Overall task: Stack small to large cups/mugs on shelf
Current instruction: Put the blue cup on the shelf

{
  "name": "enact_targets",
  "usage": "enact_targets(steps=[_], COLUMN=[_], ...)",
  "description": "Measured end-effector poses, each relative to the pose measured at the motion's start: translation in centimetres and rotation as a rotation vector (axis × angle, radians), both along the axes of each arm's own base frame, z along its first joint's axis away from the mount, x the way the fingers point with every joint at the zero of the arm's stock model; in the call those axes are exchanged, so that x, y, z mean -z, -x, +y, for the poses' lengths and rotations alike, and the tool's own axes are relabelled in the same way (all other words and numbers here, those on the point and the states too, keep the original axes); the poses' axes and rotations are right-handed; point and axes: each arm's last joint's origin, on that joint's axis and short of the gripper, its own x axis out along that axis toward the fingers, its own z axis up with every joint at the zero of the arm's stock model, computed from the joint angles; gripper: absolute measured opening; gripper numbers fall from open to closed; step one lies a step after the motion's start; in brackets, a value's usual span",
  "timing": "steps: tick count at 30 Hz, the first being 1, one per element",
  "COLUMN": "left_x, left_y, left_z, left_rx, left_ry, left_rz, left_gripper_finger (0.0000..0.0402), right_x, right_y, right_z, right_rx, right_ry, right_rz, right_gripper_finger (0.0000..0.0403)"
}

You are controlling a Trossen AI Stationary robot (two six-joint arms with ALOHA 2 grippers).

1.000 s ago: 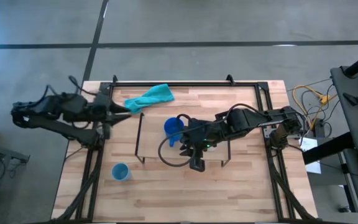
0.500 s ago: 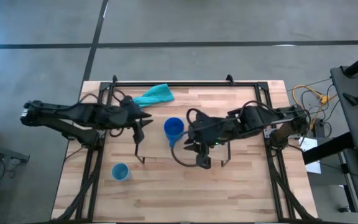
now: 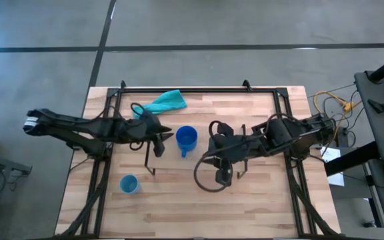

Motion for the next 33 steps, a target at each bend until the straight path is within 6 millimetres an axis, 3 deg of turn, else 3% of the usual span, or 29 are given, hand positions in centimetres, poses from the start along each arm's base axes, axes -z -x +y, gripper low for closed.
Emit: enact_targets(steps=[7,14,33], left_x=[1.7,1.7,2.6], left_y=[-0.5,-1.4,-6.6], left_z=[-0.1,-0.4,-2.4], left_rx=[-0.009,0.051,0.273], left_ry=[0.048,0.085,0.18], left_rz=[0.02,-0.025,-0.138], left_gripper_finger=[0.0086,0.0086,0.0086], right_x=[0.0,0.0,0.5], right_y=[0.0,0.0,0.4], right_z=[0.2,0.2,0.0], right_rx=[-0.005,-0.007,-0.009], right_ry=[-0.002,0.004,0.03], right_rz=[-0.003,0.002,0.061], right_gripper_finger=[0.0079,0.0074,0.0071])
